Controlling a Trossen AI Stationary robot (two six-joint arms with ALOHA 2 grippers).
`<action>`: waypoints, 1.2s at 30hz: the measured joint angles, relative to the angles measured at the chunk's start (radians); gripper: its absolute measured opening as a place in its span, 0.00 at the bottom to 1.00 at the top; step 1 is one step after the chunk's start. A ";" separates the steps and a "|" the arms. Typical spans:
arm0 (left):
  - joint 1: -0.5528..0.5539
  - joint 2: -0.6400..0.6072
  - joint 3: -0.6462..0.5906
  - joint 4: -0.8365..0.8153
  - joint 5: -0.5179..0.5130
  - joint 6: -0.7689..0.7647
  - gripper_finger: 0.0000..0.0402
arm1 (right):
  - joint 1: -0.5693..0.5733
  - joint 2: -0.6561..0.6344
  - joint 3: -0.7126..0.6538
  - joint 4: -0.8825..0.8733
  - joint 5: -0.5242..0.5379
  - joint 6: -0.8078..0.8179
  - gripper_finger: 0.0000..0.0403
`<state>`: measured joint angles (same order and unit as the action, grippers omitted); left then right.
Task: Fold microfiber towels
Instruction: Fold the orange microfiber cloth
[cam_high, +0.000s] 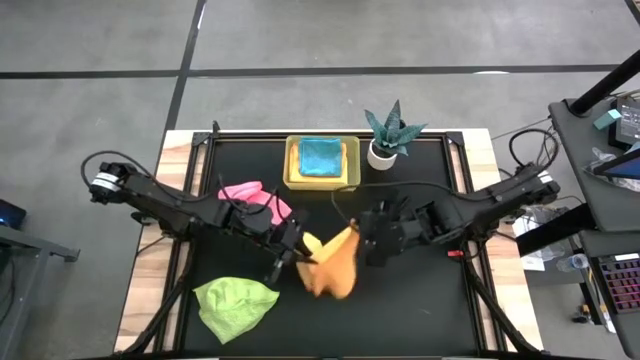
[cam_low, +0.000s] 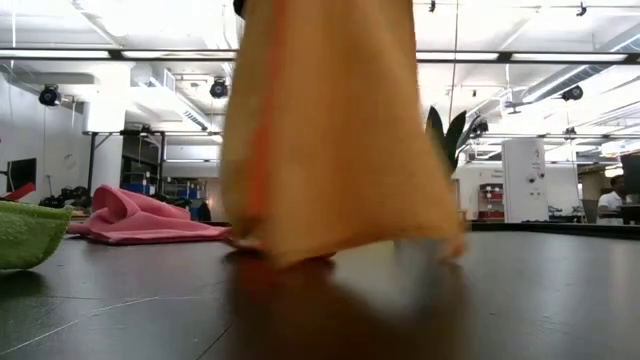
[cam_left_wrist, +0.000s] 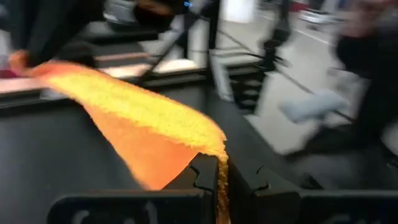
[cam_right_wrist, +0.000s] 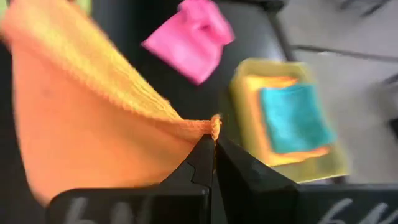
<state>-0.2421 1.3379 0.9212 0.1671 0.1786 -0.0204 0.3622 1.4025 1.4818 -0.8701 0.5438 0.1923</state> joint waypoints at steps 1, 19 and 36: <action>0.000 0.006 -0.005 0.004 0.015 -0.001 0.00 | 0.000 0.006 -0.013 0.003 -0.019 0.012 0.02; 0.188 0.092 -0.137 -0.053 -0.249 -0.097 0.36 | -0.019 0.021 -0.289 -0.157 -0.031 0.495 0.02; -0.120 0.302 -0.089 -0.020 -0.489 -0.122 0.55 | -0.049 0.021 -0.396 -0.380 -0.028 0.737 0.02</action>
<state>-0.3625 1.6397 0.8320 0.1467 -0.3102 -0.1424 0.3135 1.4231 1.0855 -1.2505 0.5162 0.9296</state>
